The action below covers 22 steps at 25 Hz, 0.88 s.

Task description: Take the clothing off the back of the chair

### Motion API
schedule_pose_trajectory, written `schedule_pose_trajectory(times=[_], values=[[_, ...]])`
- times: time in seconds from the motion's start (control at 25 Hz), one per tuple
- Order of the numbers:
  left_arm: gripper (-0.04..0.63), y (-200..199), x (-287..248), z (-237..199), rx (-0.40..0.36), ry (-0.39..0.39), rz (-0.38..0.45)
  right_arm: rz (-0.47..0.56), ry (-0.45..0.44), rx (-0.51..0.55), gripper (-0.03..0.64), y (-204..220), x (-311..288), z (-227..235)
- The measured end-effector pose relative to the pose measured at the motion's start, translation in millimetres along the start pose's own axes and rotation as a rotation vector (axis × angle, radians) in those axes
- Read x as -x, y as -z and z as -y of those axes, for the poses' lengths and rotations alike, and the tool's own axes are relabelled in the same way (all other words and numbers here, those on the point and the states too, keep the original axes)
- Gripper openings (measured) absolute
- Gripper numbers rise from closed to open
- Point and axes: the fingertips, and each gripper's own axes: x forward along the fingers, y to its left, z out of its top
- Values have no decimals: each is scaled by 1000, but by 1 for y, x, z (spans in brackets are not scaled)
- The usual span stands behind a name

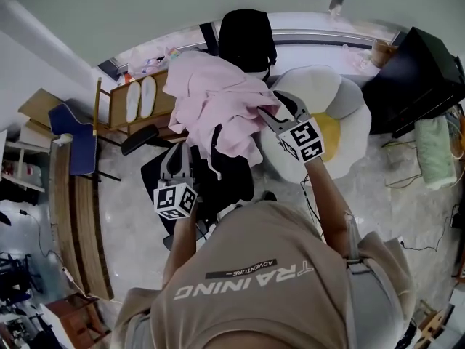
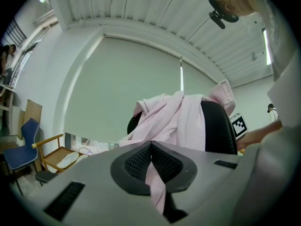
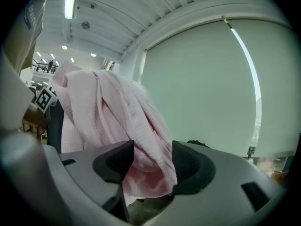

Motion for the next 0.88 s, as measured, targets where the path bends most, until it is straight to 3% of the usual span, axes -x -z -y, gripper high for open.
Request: schedule_pose_trajectory(times=[0.16,0.6,0.72,0.88], values=[[14,-1,3,-7,9,-18,2,-29,-15,66,245,10,-21,1],[14,-11,15,-35,-10,-111,23,31,-46,-22,242,0,-66,13],[14,-11,15,-34,-10,-113,25,33,-53,-27,102,-1,-67,11],[14,-11,15,-33,-9,-109,25,66,-47,-110,69,-6,-57,14]])
